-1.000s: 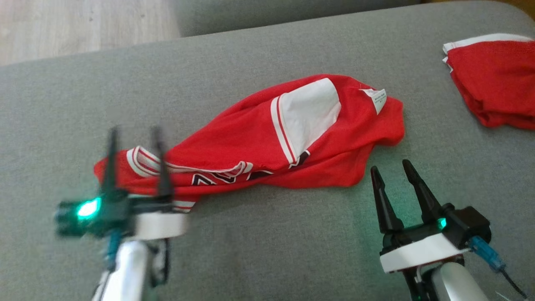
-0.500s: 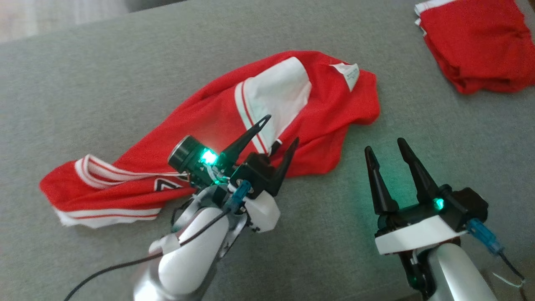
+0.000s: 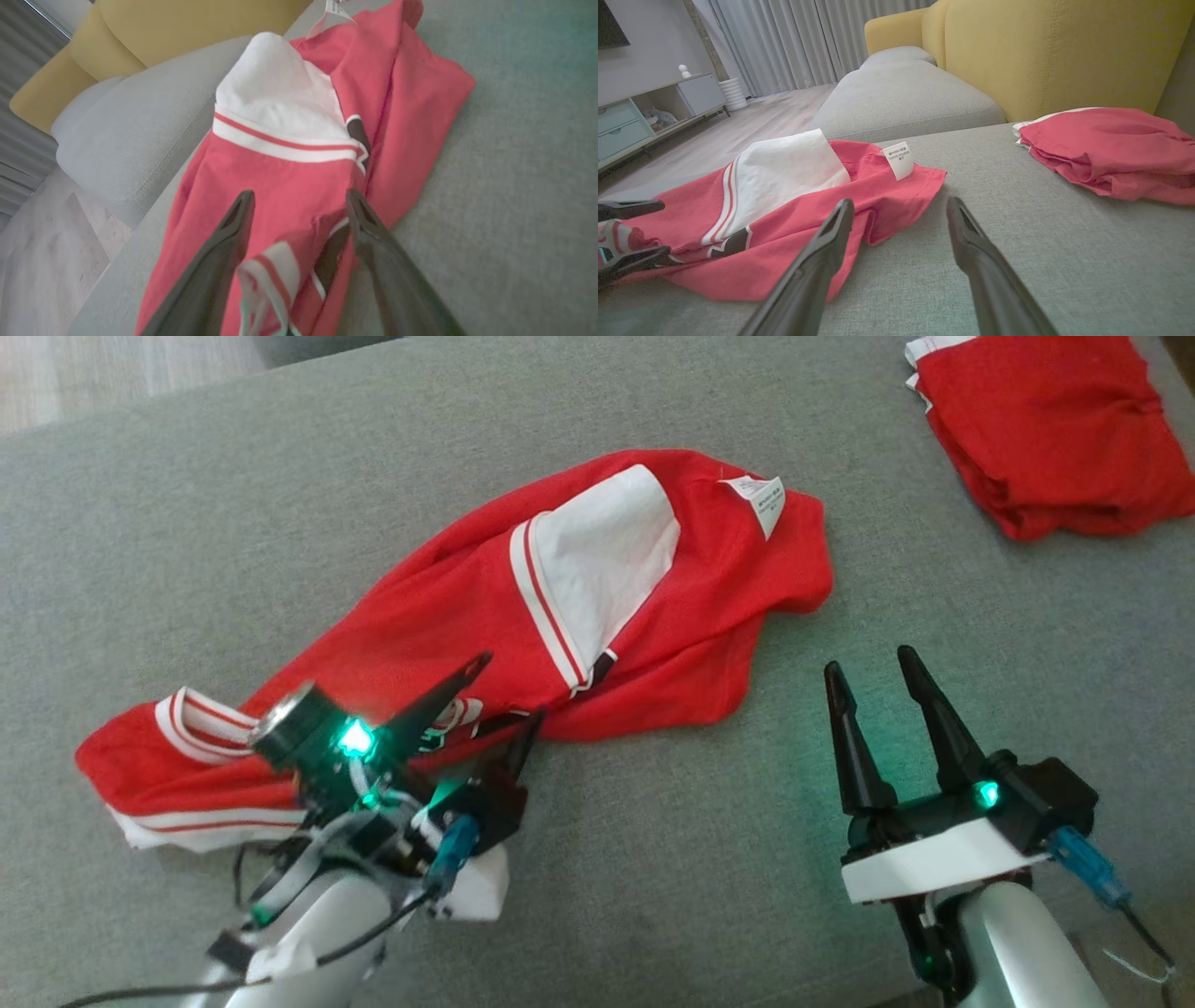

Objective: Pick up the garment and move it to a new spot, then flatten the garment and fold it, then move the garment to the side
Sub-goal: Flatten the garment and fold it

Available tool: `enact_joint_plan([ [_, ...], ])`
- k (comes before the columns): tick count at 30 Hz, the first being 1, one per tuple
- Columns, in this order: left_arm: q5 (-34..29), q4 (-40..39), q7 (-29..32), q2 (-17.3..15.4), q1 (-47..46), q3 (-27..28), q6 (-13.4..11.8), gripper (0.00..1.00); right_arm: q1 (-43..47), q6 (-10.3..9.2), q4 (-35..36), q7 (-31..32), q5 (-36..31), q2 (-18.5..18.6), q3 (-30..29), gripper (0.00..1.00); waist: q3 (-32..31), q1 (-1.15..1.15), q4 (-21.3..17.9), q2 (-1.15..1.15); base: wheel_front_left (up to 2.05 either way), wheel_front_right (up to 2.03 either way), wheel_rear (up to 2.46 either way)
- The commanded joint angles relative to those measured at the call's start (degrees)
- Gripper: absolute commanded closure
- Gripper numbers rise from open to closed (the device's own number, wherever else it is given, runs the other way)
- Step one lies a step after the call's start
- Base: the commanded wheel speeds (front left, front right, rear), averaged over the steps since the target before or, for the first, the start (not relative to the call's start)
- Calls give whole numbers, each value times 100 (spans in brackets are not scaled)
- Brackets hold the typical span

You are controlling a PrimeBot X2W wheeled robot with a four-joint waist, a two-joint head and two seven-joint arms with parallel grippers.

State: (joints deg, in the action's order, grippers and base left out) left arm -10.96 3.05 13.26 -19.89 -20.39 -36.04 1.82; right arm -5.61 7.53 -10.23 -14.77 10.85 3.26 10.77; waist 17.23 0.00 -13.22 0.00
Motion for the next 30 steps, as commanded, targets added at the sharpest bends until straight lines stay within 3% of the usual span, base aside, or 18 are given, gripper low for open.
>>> enact_joint_plan([
  [1,64,-385,170,-238,3,259,50,0,-12,-4,164,-23,23,-19,119,0,-10,0,20,0,0,0,0],
  [6,165,-681,418,-507,161,332,127,0,-40,-4,164,-23,29,-26,137,0,-20,0,28,0,0,0,0],
  [7,186,-706,441,-535,175,348,130,6,-45,-4,164,-23,29,-27,140,0,-22,0,25,0,0,0,0],
  [8,200,-715,470,-564,184,363,131,41,-48,-4,165,-23,28,-28,144,0,-24,0,21,0,0,0,0],
  [10,236,-707,518,-612,197,380,144,69,-51,-4,167,-23,27,-29,149,0,-27,0,11,0,0,0,0],
  [11,238,-691,534,-645,192,389,149,98,-50,-4,168,-23,25,-30,152,0,-31,0,5,0,0,0,0],
  [16,342,-759,275,-615,-4,396,178,100,-14,-4,152,-23,14,-31,144,0,-97,0,-17,0,0,0,0],
  [20,498,-870,-82,-331,-587,287,310,100,29,-4,124,-23,2,-32,146,0,-221,0,0,0,0,0,0],
  [26,664,-858,-329,6,-2152,-5,517,100,85,-4,85,-23,3,-33,190,0,-498,0,39,0,0,0,0],
  [30,861,-412,-430,303,-3534,-287,558,100,137,-4,46,-23,4,-34,279,0,-681,0,-7,0,0,0,0],
])
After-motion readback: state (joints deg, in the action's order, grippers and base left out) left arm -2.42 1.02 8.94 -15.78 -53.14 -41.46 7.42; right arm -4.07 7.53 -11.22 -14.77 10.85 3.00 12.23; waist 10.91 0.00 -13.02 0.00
